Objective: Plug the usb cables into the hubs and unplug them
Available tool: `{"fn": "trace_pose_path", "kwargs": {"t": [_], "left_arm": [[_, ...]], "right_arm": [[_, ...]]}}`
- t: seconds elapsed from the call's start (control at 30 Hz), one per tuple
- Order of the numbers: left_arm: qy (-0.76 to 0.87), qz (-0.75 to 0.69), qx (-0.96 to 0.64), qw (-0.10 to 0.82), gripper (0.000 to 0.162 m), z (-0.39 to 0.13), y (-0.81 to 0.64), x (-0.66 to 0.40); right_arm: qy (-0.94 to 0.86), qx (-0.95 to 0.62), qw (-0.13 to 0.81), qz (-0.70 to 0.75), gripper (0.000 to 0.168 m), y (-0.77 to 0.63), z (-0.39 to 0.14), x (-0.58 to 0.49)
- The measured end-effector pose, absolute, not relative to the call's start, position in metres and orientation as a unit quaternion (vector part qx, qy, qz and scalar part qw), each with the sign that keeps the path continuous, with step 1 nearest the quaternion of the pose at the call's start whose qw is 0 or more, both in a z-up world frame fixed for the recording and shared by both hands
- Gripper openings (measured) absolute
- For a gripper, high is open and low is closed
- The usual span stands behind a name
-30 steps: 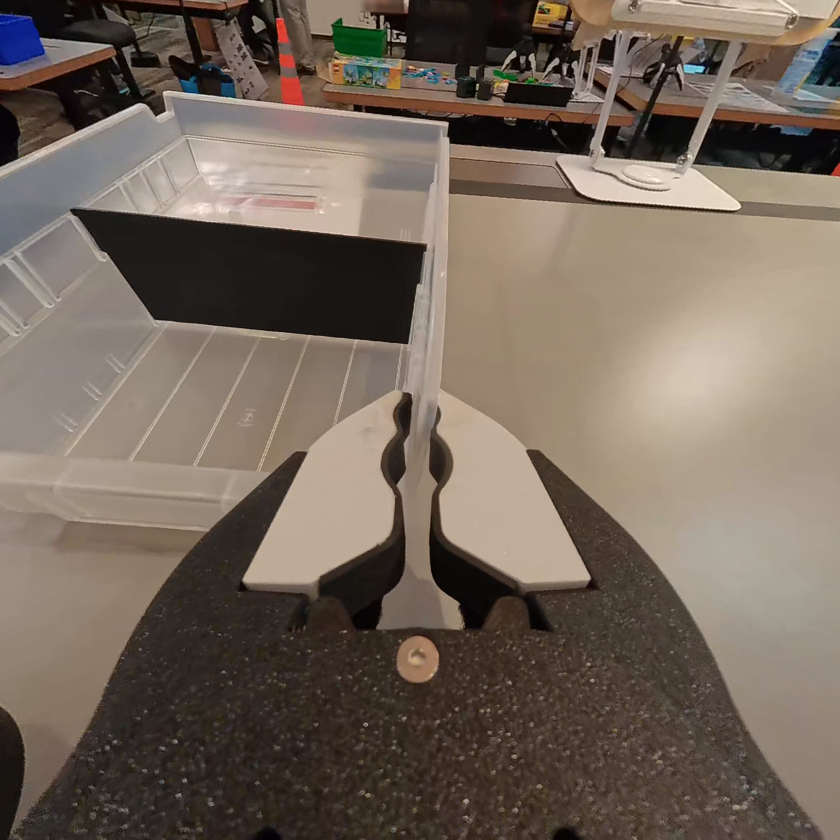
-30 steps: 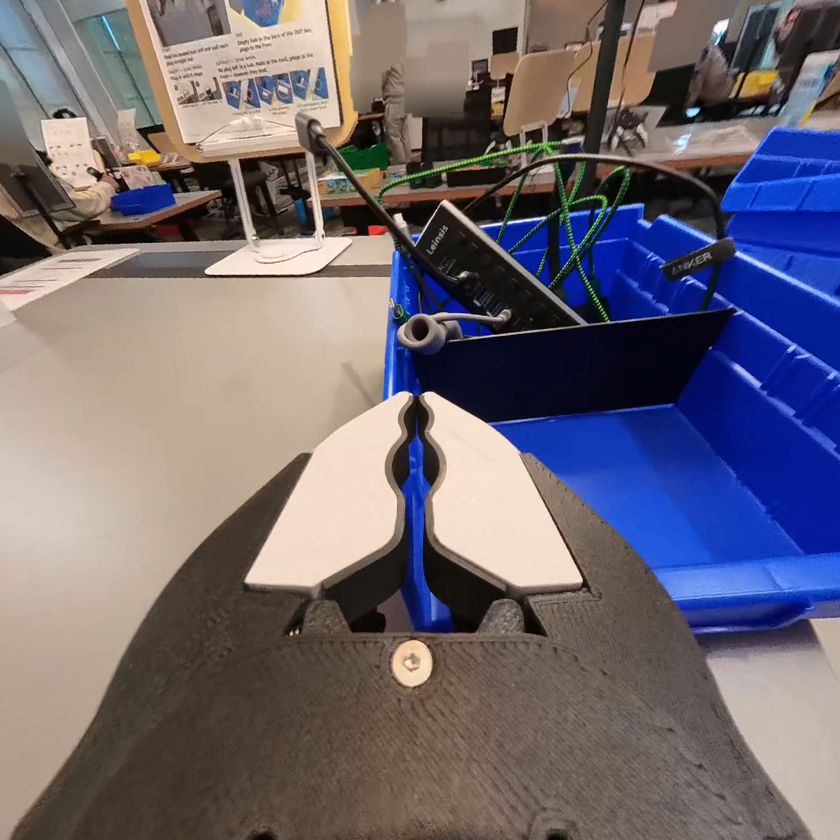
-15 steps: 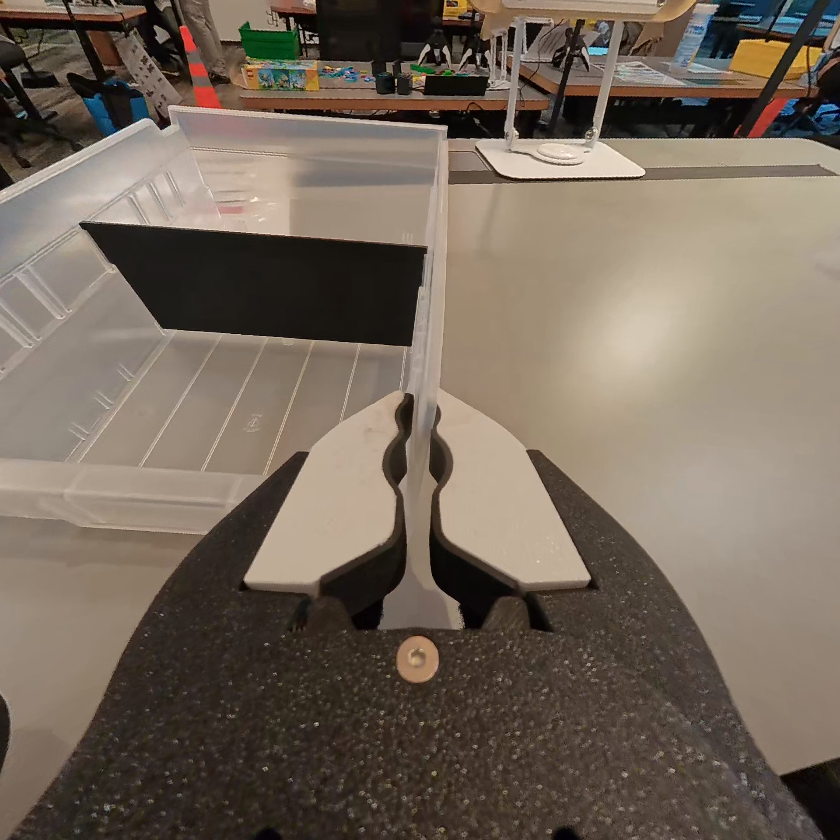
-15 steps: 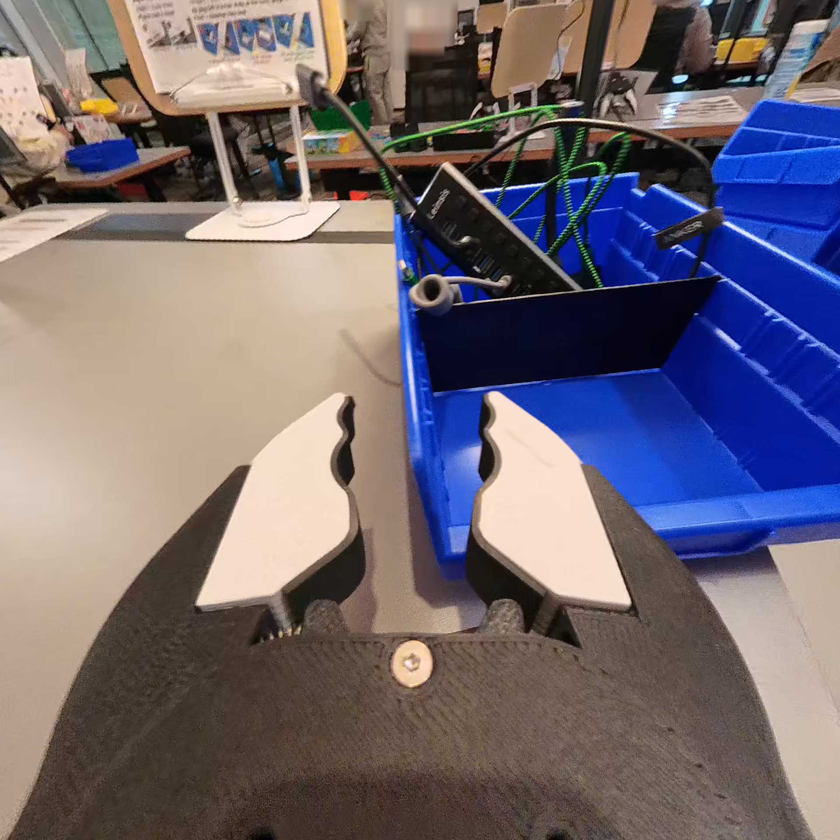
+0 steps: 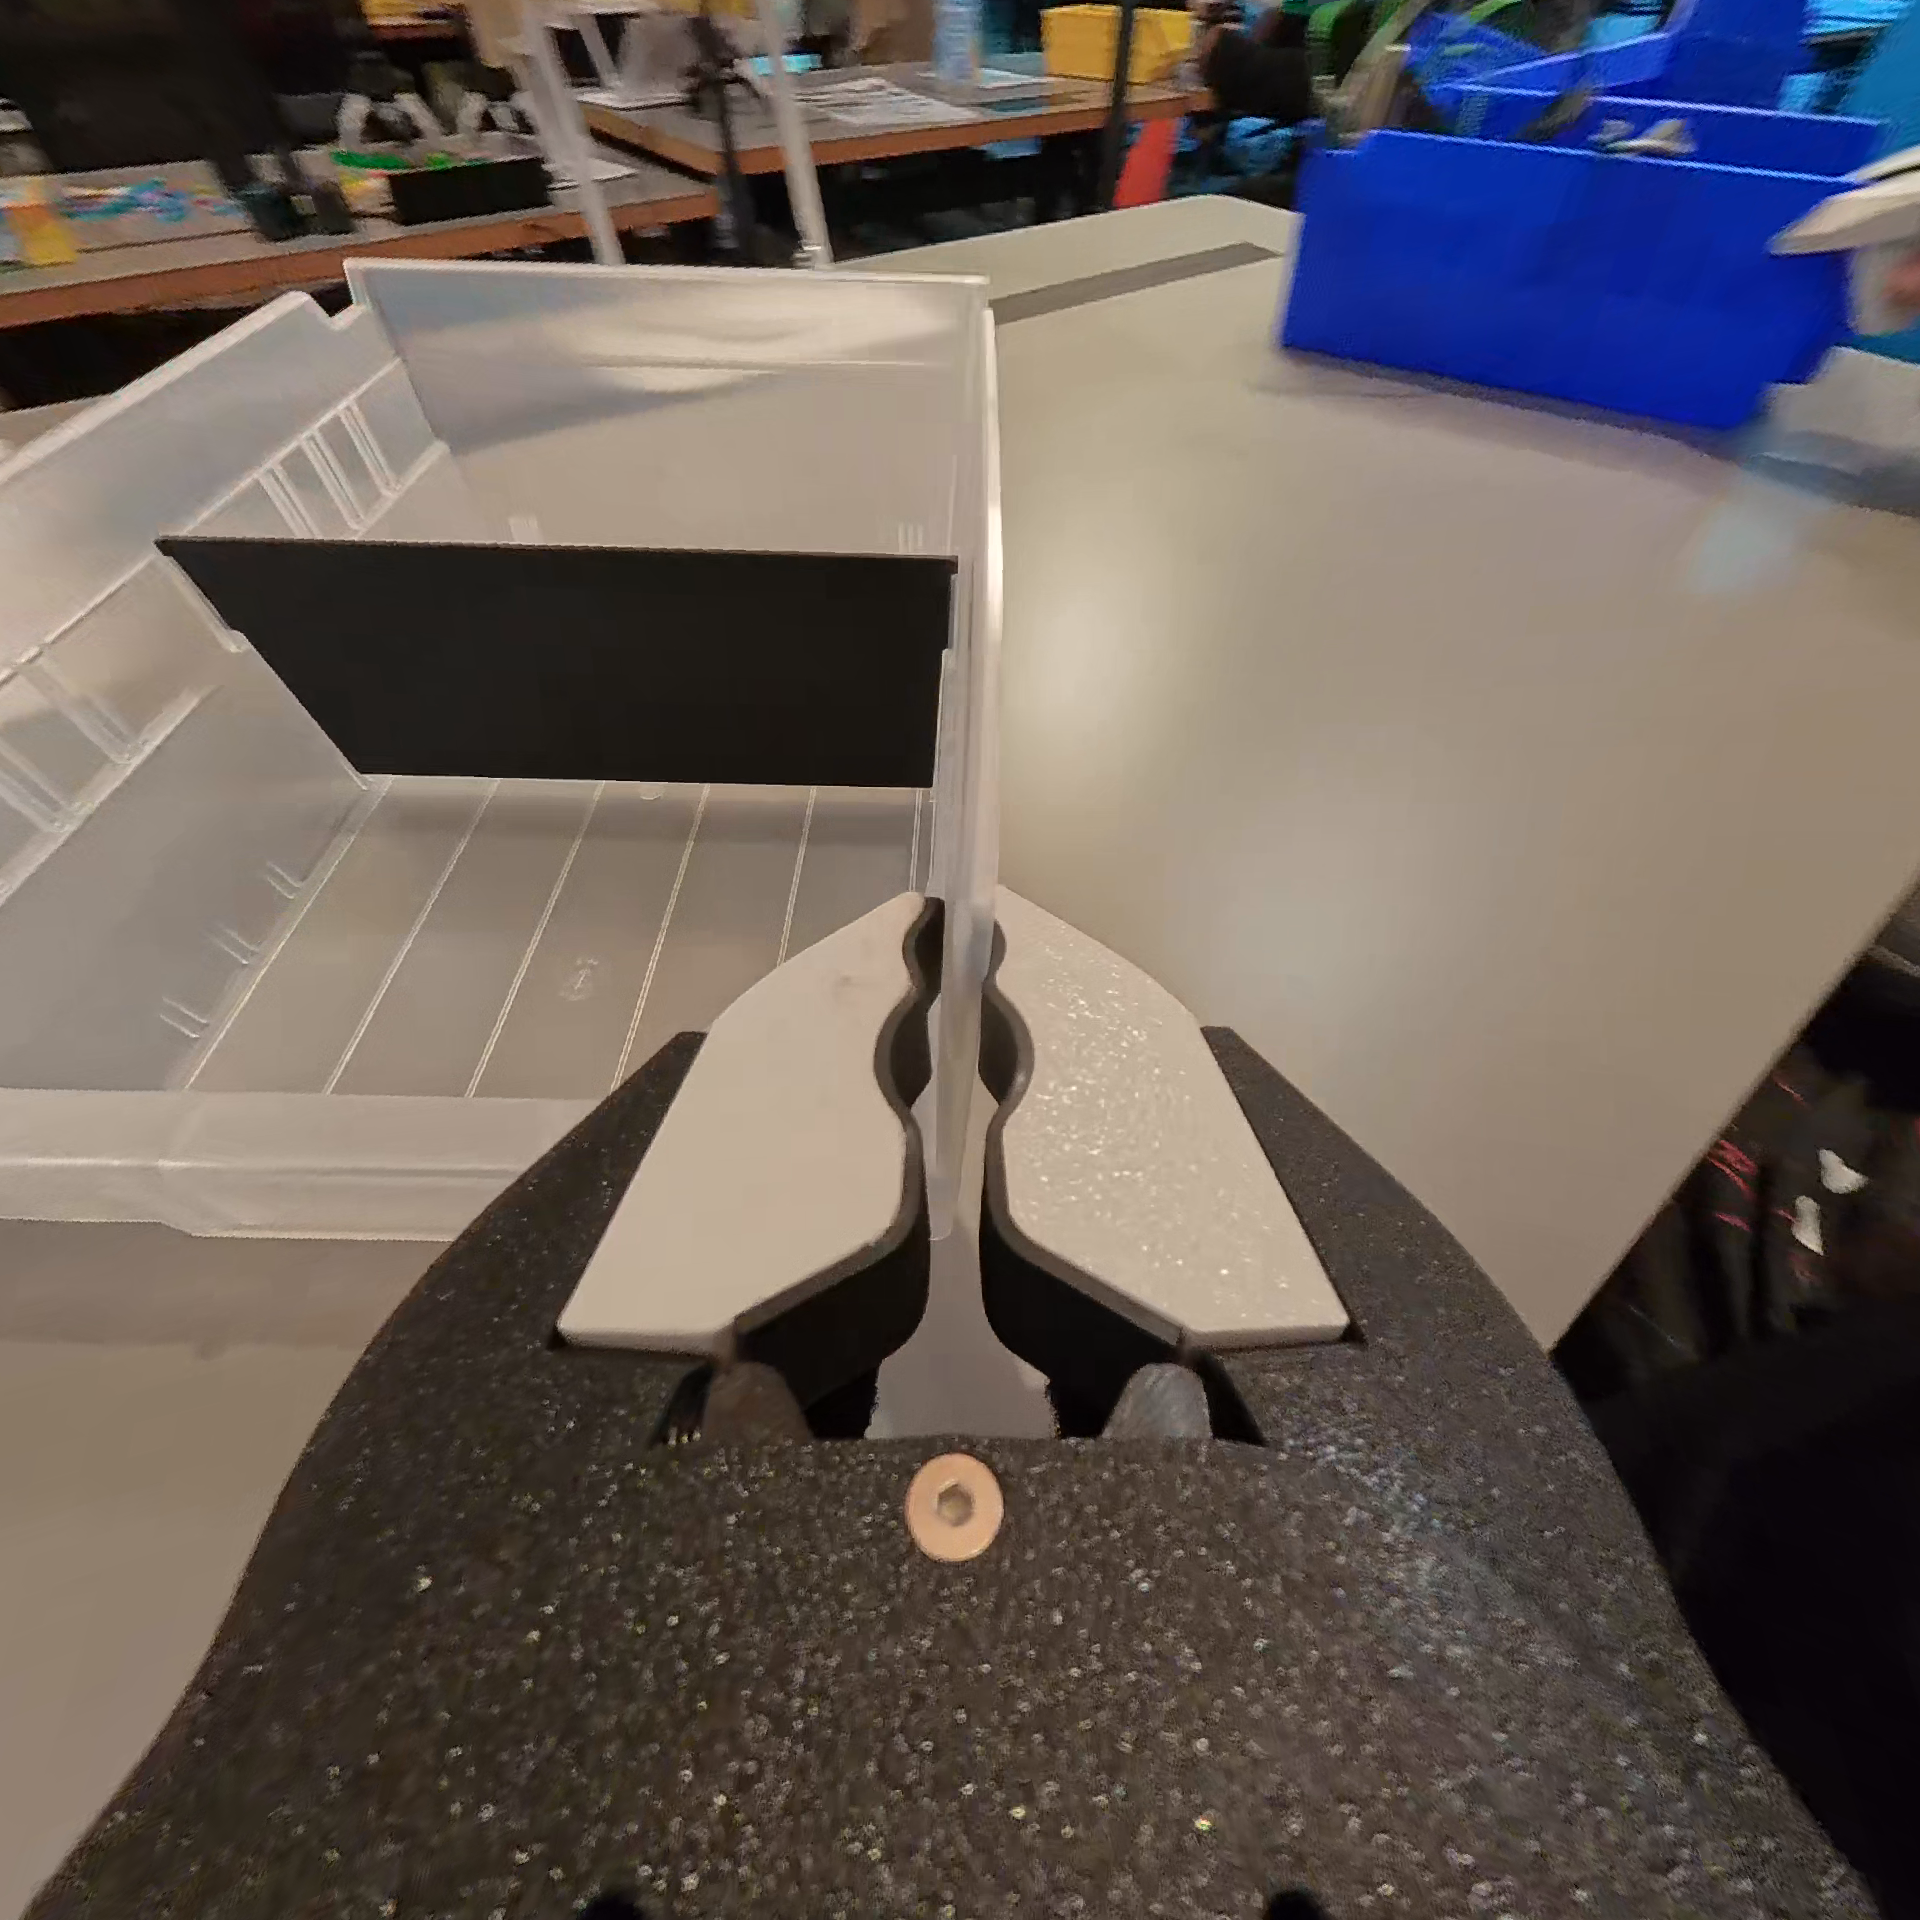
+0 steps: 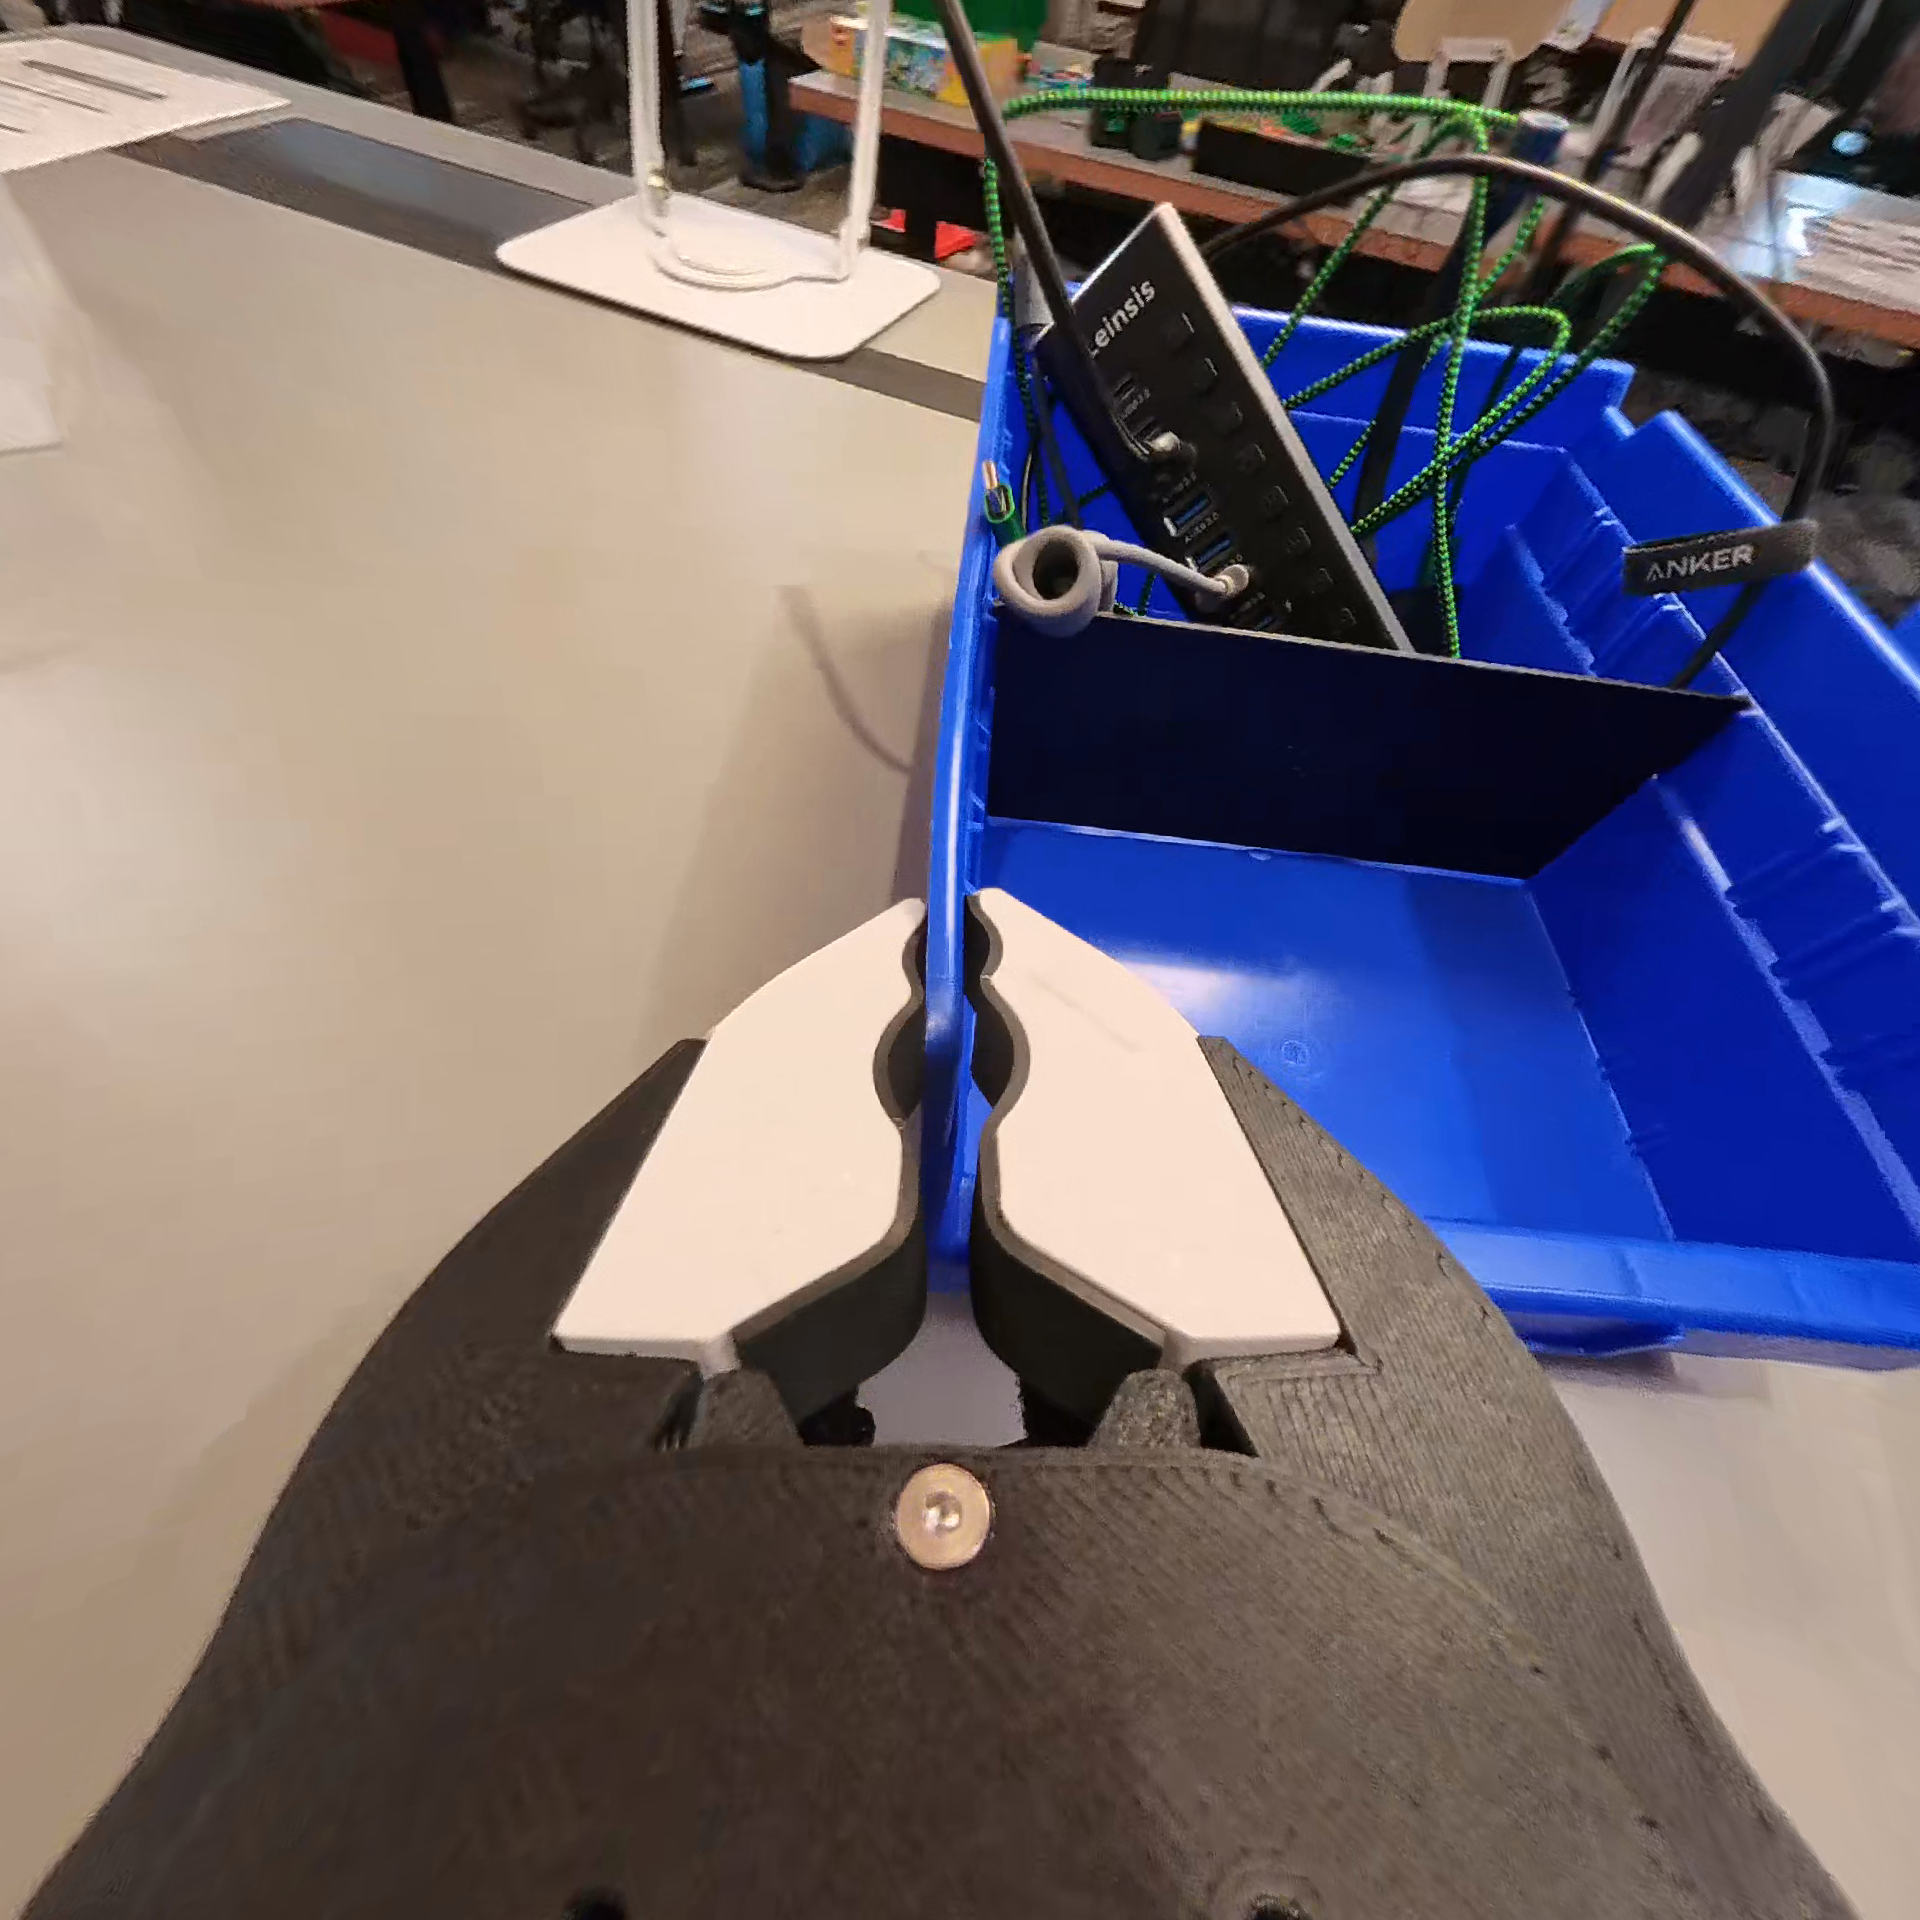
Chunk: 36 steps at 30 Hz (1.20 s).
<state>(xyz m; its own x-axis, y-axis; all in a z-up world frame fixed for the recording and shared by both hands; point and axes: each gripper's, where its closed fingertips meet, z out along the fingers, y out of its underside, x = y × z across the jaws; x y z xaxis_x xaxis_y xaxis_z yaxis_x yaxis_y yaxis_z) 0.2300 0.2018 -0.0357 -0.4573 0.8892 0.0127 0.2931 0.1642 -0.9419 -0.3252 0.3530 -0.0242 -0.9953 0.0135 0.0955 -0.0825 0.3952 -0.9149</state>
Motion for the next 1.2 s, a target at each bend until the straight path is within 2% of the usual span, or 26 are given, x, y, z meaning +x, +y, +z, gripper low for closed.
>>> {"fn": "trace_pose_path", "kwargs": {"t": [0.3, 0.53, 0.87, 1.2], "left_arm": [[-0.614, 0.395, -0.540, 0.419, 0.005, -0.036, 0.232, 0.182], [-0.551, 0.319, -0.603, 0.482, 0.006, -0.036, 0.252, 0.184], [-0.470, 0.248, -0.665, 0.525, 0.006, -0.035, 0.298, 0.195], [-0.473, 0.248, -0.662, 0.526, 0.006, -0.035, 0.336, 0.158]], "right_arm": [[-0.822, 0.130, -0.021, 0.554, 0.002, 0.286, -0.024, -0.263], [-0.804, 0.229, -0.091, 0.542, 0.001, 0.253, -0.025, -0.197], [-0.761, 0.345, -0.203, 0.510, 0.001, 0.224, -0.025, -0.131], [-0.722, 0.402, -0.294, 0.480, 0.002, 0.180, -0.024, -0.079]]}}
